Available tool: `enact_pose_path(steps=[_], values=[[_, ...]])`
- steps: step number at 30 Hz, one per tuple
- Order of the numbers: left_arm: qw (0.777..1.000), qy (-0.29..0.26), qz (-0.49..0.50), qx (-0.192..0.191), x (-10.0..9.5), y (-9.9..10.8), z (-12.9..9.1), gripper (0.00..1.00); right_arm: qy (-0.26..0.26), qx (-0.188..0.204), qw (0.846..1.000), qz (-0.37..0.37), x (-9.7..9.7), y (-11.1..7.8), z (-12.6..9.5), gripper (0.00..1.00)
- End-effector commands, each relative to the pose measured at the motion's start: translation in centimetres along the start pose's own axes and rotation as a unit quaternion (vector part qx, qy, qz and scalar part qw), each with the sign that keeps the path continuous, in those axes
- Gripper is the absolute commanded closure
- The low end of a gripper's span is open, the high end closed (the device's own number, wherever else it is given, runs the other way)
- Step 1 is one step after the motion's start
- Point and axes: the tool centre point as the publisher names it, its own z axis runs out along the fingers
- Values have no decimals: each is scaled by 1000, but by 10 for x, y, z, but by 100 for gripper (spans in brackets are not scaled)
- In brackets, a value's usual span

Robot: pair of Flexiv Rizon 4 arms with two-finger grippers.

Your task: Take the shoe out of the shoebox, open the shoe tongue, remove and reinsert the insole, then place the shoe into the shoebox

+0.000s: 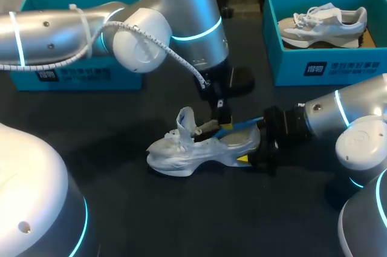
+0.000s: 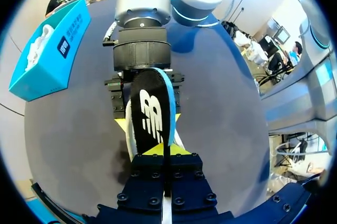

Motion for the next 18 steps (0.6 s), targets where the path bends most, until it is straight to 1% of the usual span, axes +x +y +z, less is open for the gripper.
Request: enact_pose_path(steps=[1, 2, 6, 7, 8, 10, 11, 12, 15, 16, 18], values=[[1000, -7, 3, 14, 6, 5, -1, 59, -1, 2, 1000, 0, -1, -3, 6, 100], [1000, -11, 6, 17, 8, 5, -1, 55, -1, 2, 1000, 0, -1, -3, 6, 100], [999, -26, 11, 28, 14, 8, -6, 50, -1, 2, 1000, 0, -1, -3, 6, 100], [999, -27, 13, 33, 15, 8, -7, 45, -1, 2, 1000, 0, -1, -3, 6, 100], [999, -29, 13, 34, 15, 8, -7, 45, -1, 2, 1000, 0, -1, -3, 6, 100], [999, -36, 15, 38, 16, 8, -8, 42, -1, 2, 1000, 0, -1, -3, 6, 100], [998, -53, 15, 40, 18, 7, -9, 22, -1, 2, 1000, 0, -1, -3, 6, 100], [997, -60, 15, 43, 18, 7, -9, 19, -1, 2, 1000, 0, -1, -3, 6, 100], [993, -98, 14, 57, 20, 6, -12, 22, -1, 2, 1000, 0, -1, -3, 6, 100], [992, -112, 15, 60, 20, 6, -12, 20, -1, 2, 1000, 0, -1, -3, 6, 100], [991, -118, 16, 62, 20, 4, -12, 21, -1, 2, 1000, 0, -1, -3, 6, 100]])
